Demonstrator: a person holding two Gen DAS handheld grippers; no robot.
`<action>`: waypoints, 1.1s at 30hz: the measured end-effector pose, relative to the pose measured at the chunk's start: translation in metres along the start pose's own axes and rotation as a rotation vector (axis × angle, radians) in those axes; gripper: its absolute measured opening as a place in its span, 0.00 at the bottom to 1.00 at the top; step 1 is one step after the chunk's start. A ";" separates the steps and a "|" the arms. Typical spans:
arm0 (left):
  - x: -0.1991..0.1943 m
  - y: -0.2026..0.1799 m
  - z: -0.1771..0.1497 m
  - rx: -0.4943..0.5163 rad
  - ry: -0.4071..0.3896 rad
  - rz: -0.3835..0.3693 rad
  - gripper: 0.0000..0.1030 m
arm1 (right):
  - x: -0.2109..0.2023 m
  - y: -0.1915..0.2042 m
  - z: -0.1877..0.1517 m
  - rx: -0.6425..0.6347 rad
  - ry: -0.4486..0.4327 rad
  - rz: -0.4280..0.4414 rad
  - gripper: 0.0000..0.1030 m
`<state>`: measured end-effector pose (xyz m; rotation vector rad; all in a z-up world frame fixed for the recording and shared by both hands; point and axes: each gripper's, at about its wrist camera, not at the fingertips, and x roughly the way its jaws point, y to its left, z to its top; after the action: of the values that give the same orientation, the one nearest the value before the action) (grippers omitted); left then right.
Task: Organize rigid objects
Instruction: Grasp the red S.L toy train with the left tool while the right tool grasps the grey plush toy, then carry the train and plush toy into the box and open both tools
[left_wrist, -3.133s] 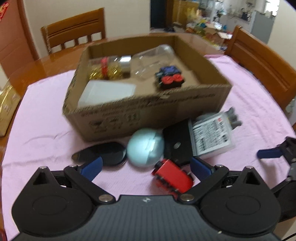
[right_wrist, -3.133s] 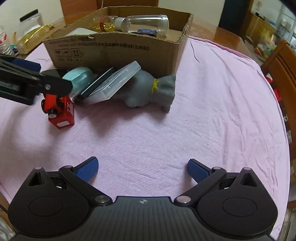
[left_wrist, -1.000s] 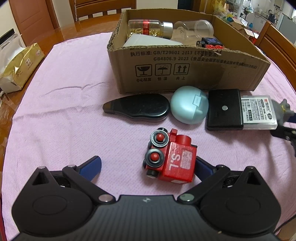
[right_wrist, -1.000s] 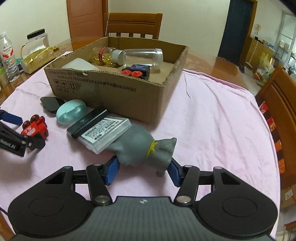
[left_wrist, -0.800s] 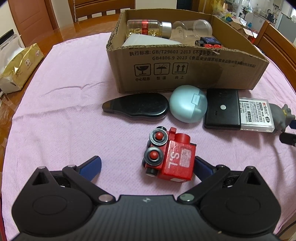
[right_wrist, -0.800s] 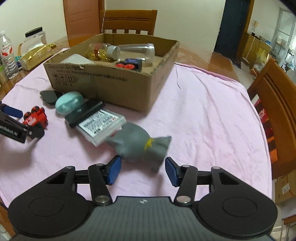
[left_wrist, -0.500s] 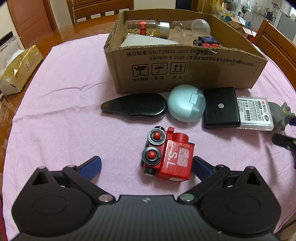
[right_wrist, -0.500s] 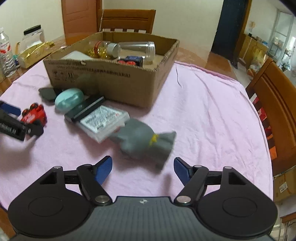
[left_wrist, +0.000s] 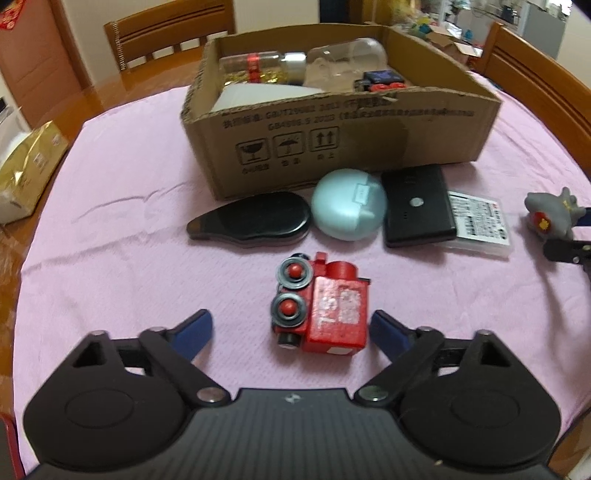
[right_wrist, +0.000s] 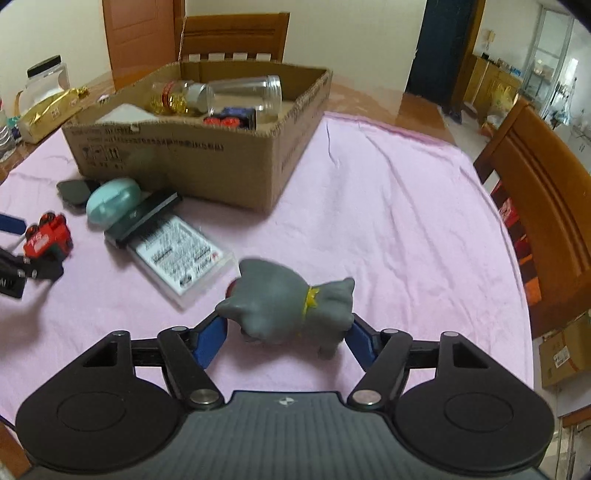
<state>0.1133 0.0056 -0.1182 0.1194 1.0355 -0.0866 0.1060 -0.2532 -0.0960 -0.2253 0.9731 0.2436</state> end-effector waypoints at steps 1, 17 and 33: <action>0.000 -0.001 0.001 0.013 -0.003 -0.006 0.80 | 0.000 -0.001 -0.002 0.005 0.006 0.003 0.72; 0.003 -0.017 0.012 0.060 -0.016 -0.048 0.56 | 0.011 0.007 0.013 0.080 0.017 -0.020 0.83; 0.005 -0.019 0.016 0.074 0.000 -0.056 0.52 | 0.016 0.013 0.020 0.016 0.008 -0.063 0.76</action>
<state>0.1272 -0.0154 -0.1152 0.1573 1.0359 -0.1756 0.1261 -0.2331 -0.0994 -0.2423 0.9735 0.1776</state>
